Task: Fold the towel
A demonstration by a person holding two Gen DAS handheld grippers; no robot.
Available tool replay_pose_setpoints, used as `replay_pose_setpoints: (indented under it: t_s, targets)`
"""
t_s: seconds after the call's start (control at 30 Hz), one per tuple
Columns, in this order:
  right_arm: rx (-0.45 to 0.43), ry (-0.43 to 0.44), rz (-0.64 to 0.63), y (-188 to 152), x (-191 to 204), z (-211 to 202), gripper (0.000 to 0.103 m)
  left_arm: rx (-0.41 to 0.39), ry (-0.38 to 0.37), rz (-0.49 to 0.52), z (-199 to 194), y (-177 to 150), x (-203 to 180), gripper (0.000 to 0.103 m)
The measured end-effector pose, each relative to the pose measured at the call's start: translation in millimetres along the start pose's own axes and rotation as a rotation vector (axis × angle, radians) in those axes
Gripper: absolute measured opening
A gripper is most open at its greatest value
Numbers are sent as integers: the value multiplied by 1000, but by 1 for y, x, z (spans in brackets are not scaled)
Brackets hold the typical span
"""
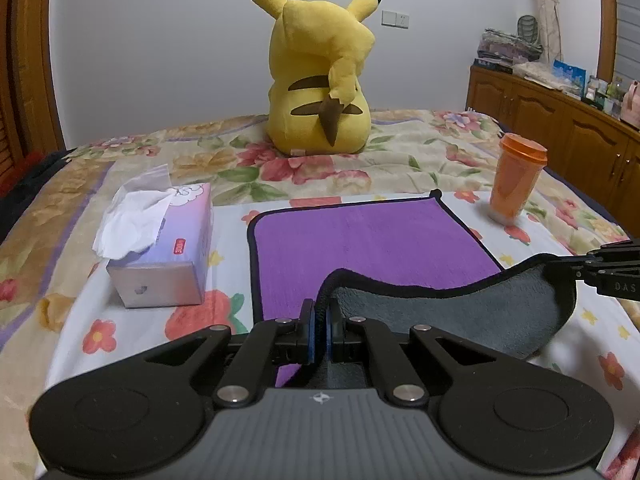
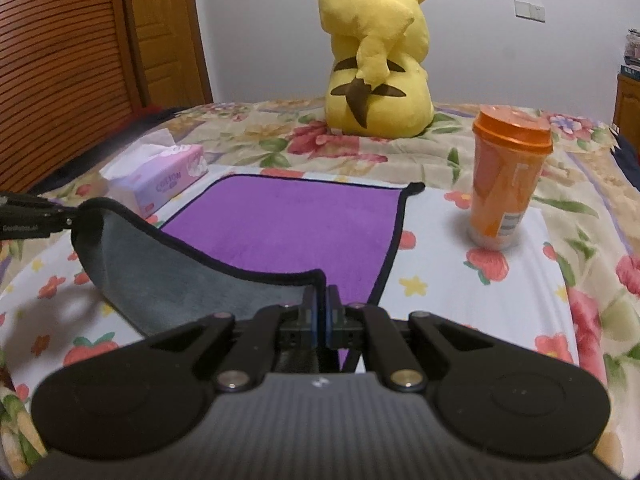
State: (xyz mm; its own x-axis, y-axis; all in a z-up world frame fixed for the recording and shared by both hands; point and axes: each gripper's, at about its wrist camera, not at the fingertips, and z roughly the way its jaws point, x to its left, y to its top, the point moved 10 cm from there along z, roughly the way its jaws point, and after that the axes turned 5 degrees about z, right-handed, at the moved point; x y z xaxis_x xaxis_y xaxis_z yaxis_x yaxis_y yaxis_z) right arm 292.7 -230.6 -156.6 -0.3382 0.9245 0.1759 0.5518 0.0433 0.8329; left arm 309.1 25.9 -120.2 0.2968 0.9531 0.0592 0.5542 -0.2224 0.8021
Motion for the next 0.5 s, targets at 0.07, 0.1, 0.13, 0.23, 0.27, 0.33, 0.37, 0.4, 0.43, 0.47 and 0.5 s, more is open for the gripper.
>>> replay_pose_setpoints:
  t_s: [0.07,0.1,0.13,0.23,0.27,0.33,0.37,0.4,0.43,0.47,0.5]
  targets:
    - [8,-8,-9,1,-1,3,5,4,-4,-7,3,2,2,8]
    - [10,-10,-11,2,-1,4,4,4,-6,-8,4,3,2,8]
    - [9,-9,-15,4,-1,5,4,2,-8,-9,5,4,2,8]
    - [6,-14,-30,8,-3,8,4,-3,-17,-8,8,10,3,8]
    - [3,-15,-34,10,-3,9,4,-8,-17,-6,8,12,3,8]
    - [-3,-15,-40,14,-5,10,5,-16,-18,-3,9,17,3,8]
    - [-6,-15,-42,17,-6,11,5,-19,-16,-3,10,19,4,8]
    - [-10,-14,-43,19,-7,11,5,-24,-10,-1,10,21,4,8]
    - [-14,-14,-42,23,-8,11,5,-32,-7,2,10,24,4,8]
    - [-16,-15,-40,25,-9,11,4,-37,-8,0,10,26,5,8]
    - [-18,-16,-37,28,-10,11,4,-42,-11,-2,10,29,6,8]
